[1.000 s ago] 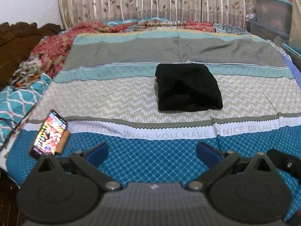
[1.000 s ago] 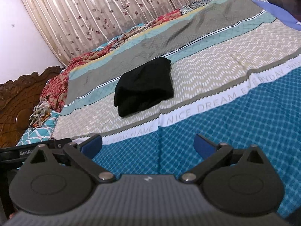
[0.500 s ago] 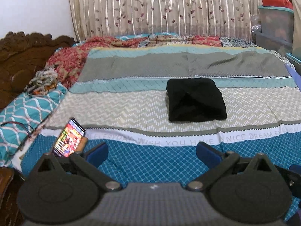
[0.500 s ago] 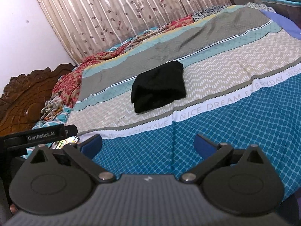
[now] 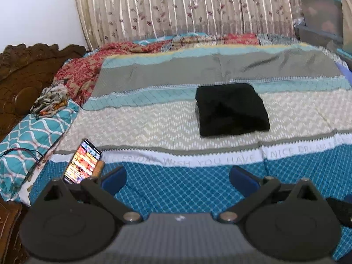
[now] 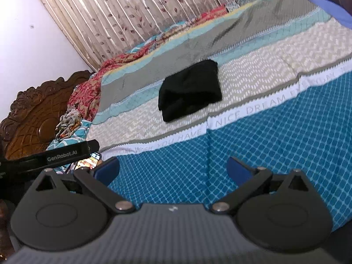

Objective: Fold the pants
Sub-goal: 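Release the pants bundle and pull both grippers back from it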

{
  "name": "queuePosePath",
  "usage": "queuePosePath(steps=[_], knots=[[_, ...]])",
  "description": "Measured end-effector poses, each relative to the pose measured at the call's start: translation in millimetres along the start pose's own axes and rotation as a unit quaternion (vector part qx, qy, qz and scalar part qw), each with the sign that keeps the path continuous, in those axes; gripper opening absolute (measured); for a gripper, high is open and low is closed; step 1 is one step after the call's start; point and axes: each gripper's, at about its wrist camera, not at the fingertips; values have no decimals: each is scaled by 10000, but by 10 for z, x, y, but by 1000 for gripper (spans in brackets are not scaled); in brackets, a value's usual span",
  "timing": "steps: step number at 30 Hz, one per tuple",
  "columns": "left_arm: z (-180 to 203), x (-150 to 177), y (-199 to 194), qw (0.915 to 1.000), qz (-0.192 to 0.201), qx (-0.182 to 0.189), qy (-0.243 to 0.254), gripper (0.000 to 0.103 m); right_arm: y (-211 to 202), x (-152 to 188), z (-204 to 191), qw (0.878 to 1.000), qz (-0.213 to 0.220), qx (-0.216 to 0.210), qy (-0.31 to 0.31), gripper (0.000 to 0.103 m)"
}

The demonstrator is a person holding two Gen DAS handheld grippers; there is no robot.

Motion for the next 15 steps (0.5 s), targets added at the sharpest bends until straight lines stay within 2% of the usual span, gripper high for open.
queuePosePath(steps=[4, 9, 15], knots=[[65, 52, 147, 9997, -234, 77, 86, 103, 111, 7, 96, 9994, -222, 38, 247, 103], [115, 93, 276, 9990, -412, 138, 135, 103, 152, 14, 137, 9990, -287, 125, 321, 103], [179, 141, 389, 9974, -565, 403, 174, 103, 200, 17, 219, 9981, -393, 220, 424, 103]])
Point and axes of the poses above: each gripper's, at about its wrist camera, not at the fingertips, and y roughly the way its jaws point, z to its right, x to its underside, and after that the axes turned 5 degrees about y, right-handed
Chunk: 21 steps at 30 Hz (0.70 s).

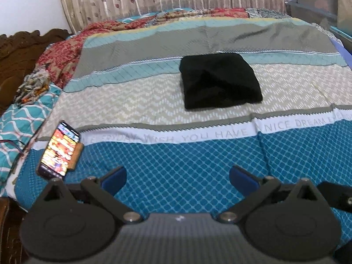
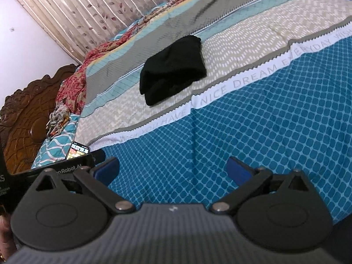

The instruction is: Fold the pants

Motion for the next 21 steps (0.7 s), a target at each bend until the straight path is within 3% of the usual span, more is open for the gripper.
queuePosePath(steps=[7, 21], knots=[[78, 104, 153, 9989, -315, 349, 13, 103, 52, 2, 89, 9997, -64, 178, 131, 103], [87, 164, 249, 9981, -480, 386, 55, 103, 95, -4, 134, 9990, -79, 402, 183, 103]])
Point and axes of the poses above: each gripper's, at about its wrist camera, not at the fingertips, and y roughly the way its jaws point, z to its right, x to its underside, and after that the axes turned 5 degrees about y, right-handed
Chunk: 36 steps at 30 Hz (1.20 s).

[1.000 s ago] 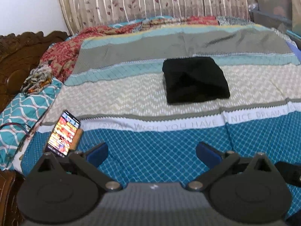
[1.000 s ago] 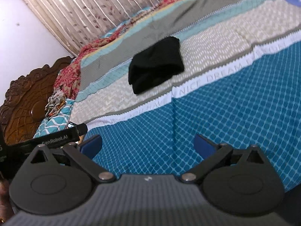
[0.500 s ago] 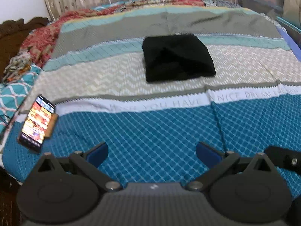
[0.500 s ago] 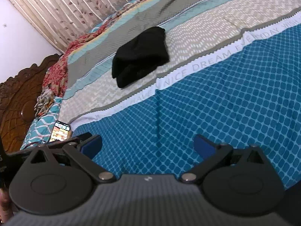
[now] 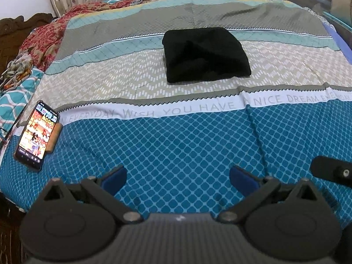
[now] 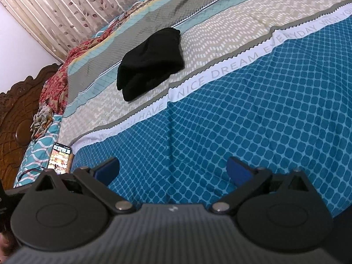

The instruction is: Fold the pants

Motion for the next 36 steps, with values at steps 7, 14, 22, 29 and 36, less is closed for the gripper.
queuePosePath(steps=[7, 14, 22, 29, 36], knots=[[20, 27, 28, 9999, -59, -125, 94, 103, 18, -8, 2, 10000, 4, 47, 0, 103], [2, 49, 82, 9997, -167, -179, 74, 103, 28, -13, 12, 10000, -1, 73, 16, 103], [-6, 86, 101, 9996, -224, -188, 57, 103, 37, -9, 24, 10000, -12, 84, 28, 103], [7, 101, 134, 9992, -377, -138, 51, 103, 37, -1, 18, 10000, -12, 88, 31, 103], [8, 98, 118, 9992, -389, -122, 15, 103, 34, 1, 16, 10000, -6, 91, 22, 103]])
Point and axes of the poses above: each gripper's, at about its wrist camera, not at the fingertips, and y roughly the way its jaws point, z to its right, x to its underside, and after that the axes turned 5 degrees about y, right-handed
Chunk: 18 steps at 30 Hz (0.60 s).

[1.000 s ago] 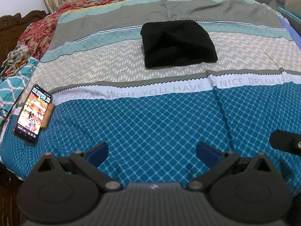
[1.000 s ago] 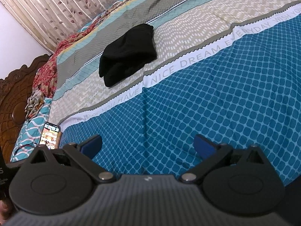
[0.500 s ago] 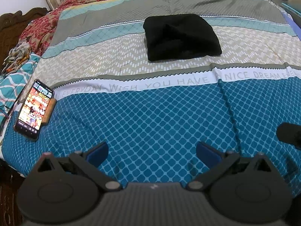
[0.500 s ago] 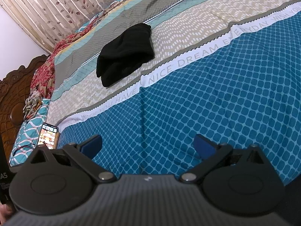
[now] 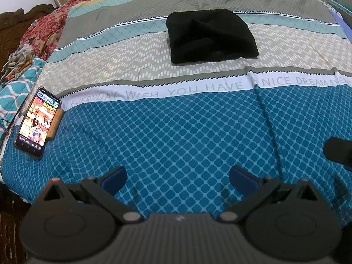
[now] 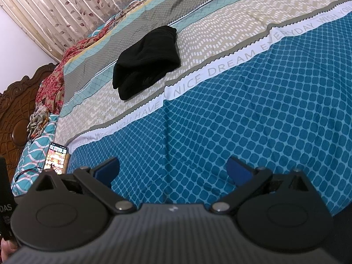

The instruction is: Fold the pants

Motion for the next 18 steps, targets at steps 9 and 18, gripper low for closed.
queuePosePath(steps=[9, 18], knots=[[-34, -2, 24, 9998, -81, -74, -135, 103, -25, 42, -84, 9995, 174, 57, -257, 103], [-61, 2, 25, 9996, -127, -132, -224, 103, -18, 49, -120, 9991, 205, 79, -363, 103]])
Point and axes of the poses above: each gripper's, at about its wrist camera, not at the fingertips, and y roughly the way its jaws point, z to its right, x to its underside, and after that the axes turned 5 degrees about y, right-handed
